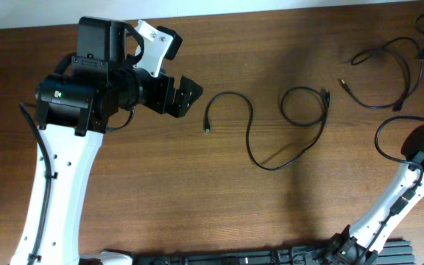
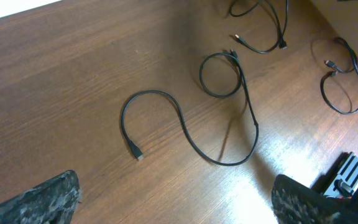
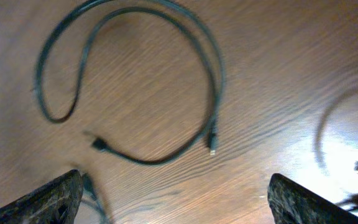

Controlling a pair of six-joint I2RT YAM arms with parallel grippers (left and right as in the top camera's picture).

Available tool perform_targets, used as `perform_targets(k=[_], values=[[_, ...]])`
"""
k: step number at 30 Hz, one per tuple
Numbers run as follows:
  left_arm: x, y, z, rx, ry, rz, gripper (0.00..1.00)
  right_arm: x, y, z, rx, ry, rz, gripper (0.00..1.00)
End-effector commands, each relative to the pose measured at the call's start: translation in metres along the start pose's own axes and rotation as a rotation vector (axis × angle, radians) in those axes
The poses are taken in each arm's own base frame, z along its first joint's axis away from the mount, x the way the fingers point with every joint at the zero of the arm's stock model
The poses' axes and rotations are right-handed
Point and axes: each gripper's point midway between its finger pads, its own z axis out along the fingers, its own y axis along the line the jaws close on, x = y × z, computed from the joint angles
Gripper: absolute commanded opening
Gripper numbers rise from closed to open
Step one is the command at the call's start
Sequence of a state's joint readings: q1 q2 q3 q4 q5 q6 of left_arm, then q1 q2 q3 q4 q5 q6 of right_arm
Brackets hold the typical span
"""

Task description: Untangle cables

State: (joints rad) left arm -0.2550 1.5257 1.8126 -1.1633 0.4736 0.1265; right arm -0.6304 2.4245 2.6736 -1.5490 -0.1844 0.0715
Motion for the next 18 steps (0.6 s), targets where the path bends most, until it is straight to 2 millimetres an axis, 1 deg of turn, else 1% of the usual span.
perform_targets(k=[1, 2, 3, 4, 5, 7, 8, 10, 11, 12, 13, 15, 17, 18], values=[[-0.007, -0.005, -0.012, -0.008, -0.034, 0.019, 0.99, 0.008, 0.031, -0.016, -0.098, 0.004, -0.040, 0.95], [-0.007, -0.005, -0.012, -0.008, -0.034, 0.019, 0.99, 0.012, 0.038, -0.018, -0.110, 0.013, -0.045, 0.98], [-0.007, -0.005, -0.012, -0.008, -0.034, 0.019, 0.99, 0.016, 0.047, -0.019, -0.136, 0.026, -0.054, 0.99], [-0.007, -0.005, -0.012, -0.008, -0.034, 0.019, 0.99, 0.019, 0.063, -0.020, -0.188, 0.035, -0.067, 0.99], [-0.007, -0.005, -0.012, -0.008, -0.034, 0.019, 0.99, 0.026, 0.083, -0.022, -0.272, 0.062, -0.078, 0.99], [-0.007, -0.005, -0.012, -0.008, -0.034, 0.019, 0.99, 0.036, 0.105, -0.024, -0.346, 0.096, -0.091, 0.99], [-0.007, -0.005, -0.012, -0.008, -0.034, 0.019, 0.99, 0.041, 0.114, -0.025, -0.369, 0.112, -0.099, 0.99], [-0.007, -0.005, -0.012, -0.008, -0.034, 0.019, 0.99, 0.051, 0.125, -0.025, -0.373, 0.148, -0.113, 0.99], [-0.007, -0.005, -0.012, -0.008, -0.034, 0.019, 0.99, 0.058, 0.128, -0.024, -0.363, 0.170, -0.120, 0.99], [-0.007, -0.005, -0.012, -0.008, -0.034, 0.019, 0.99, 0.062, 0.132, -0.022, -0.343, 0.182, -0.135, 0.96], [-0.007, -0.005, -0.012, -0.008, -0.034, 0.019, 0.99, 0.068, 0.141, -0.019, -0.294, 0.187, -0.150, 0.95], [-0.007, -0.005, -0.012, -0.008, -0.034, 0.019, 0.99, 0.074, 0.148, -0.015, -0.240, 0.192, -0.159, 0.93], [-0.007, -0.005, -0.012, -0.008, -0.034, 0.019, 0.99, 0.079, 0.153, -0.010, -0.147, 0.187, -0.163, 0.91], [-0.007, -0.005, -0.012, -0.008, -0.034, 0.019, 0.99, 0.085, 0.161, -0.007, -0.081, 0.179, -0.186, 0.91]])
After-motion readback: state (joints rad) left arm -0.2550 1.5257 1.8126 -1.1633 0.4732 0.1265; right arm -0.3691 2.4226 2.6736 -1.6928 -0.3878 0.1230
